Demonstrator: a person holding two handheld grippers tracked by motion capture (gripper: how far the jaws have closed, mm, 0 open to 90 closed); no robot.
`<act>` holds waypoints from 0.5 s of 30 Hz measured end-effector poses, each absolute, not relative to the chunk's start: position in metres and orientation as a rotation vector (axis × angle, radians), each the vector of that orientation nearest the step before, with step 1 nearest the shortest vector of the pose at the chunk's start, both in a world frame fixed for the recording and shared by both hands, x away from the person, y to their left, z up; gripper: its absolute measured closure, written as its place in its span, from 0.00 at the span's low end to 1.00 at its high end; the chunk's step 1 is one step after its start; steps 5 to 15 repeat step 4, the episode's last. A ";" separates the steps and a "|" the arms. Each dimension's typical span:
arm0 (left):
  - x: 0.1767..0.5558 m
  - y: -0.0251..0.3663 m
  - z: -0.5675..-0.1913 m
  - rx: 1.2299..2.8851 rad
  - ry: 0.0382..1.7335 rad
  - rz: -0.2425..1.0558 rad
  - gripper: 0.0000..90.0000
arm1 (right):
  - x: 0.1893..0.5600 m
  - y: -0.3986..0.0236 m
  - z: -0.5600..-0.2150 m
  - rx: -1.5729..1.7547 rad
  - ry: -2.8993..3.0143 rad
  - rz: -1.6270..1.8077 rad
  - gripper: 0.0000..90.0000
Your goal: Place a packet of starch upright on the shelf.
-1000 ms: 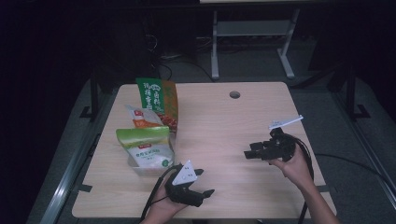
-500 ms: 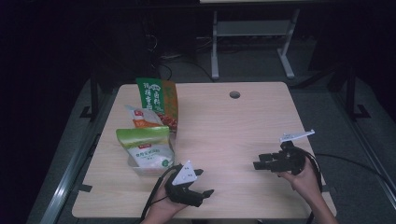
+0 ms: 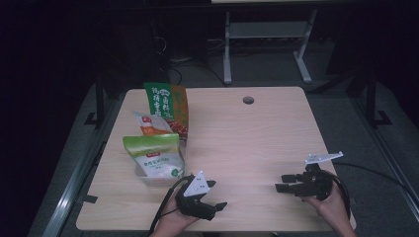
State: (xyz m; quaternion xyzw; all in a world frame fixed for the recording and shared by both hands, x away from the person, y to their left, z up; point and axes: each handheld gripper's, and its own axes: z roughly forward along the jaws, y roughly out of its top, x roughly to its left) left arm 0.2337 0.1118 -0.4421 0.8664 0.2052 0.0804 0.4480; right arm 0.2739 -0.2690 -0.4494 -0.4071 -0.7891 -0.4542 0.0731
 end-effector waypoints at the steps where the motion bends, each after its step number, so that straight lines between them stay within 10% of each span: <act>1: 0.234 0.112 -0.442 2.144 0.508 0.198 0.28 | 0.271 -0.269 -0.449 -1.228 -2.367 -1.366 0.41; 15: 0.234 0.112 -0.442 2.142 0.509 0.197 0.28 | 0.261 -0.270 -0.449 -1.236 -2.366 -1.418 0.41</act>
